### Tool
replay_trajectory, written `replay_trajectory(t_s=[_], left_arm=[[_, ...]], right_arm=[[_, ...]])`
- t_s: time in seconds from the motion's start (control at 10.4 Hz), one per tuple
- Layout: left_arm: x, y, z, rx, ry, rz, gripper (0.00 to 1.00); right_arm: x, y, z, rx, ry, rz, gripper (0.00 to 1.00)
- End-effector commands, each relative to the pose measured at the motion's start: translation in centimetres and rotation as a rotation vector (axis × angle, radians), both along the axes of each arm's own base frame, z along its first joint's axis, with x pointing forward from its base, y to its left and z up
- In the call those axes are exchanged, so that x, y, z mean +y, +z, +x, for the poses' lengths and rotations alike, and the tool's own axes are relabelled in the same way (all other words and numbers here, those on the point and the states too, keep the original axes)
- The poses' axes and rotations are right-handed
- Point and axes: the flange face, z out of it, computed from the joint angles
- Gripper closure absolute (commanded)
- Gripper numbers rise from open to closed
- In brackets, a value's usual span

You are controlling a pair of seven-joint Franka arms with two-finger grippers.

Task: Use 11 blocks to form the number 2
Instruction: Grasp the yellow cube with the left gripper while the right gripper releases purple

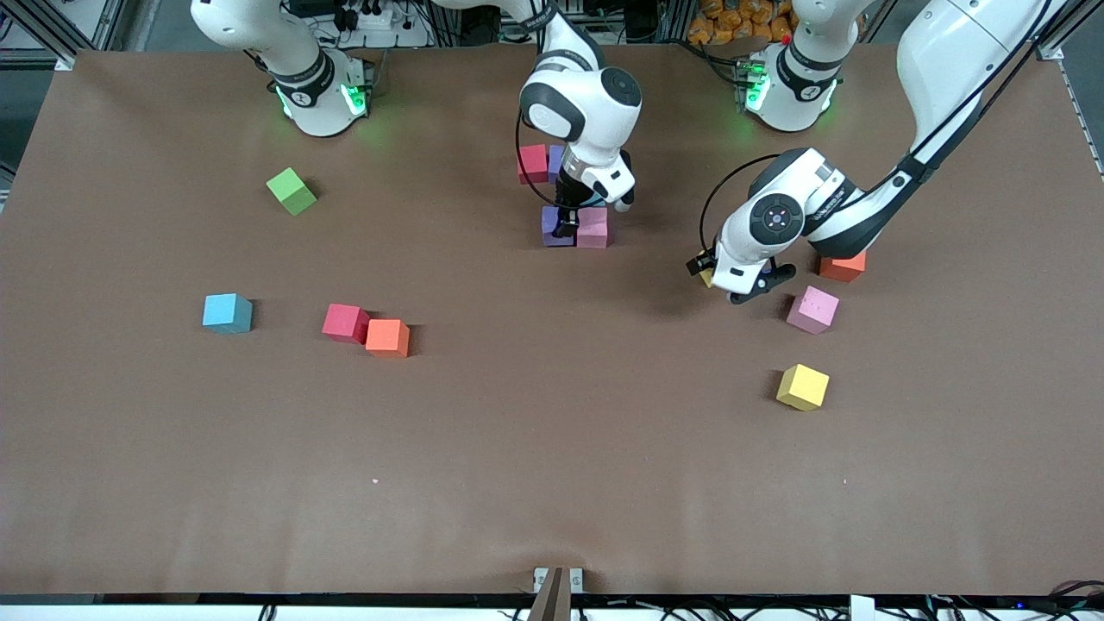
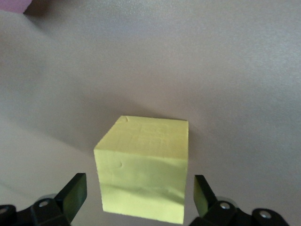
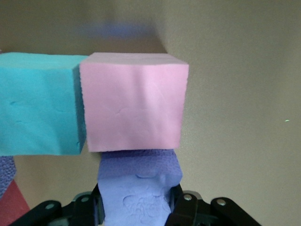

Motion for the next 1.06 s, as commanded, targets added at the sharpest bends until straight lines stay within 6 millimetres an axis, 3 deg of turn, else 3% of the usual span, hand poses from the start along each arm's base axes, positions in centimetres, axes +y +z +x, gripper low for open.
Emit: replay_trajectory(t_s=[0.0,0.19,0.29,0.38,0.48,0.96], left_arm=[[0.0,-0.6,-0.6,-0.009,-0.005,0.006,0.0],[-0.3,-0.9,-1.2,0.0,-0.016,0.008,0.0],[-0.3,-1.1,-1.5,0.006,-0.012,0.013,0.52],[-0.2,-1.1,-1.5,0.006,-0.006,0.014,0.89],[0.0,-0.9,-1.1,0.0,0.001,0.015,1.0],[0.4,-0.1,-0.3,-0.028,0.066,0.04,1.0]], right_arm=[[0.4,-0.1,0.3,-0.003,0.05,-0.021,0.91],[0.4,-0.7,0.2,-0.002,0.053,-0.027,0.91],[0.6,-0.8,0.3,-0.004,0.054,-0.025,0.91],[0.8,-1.3,0.4,-0.007,0.054,-0.028,0.91],[0.8,-1.7,0.6,-0.007,0.051,-0.031,0.91],[1.3,-1.4,1.0,0.004,0.004,-0.004,0.91]])
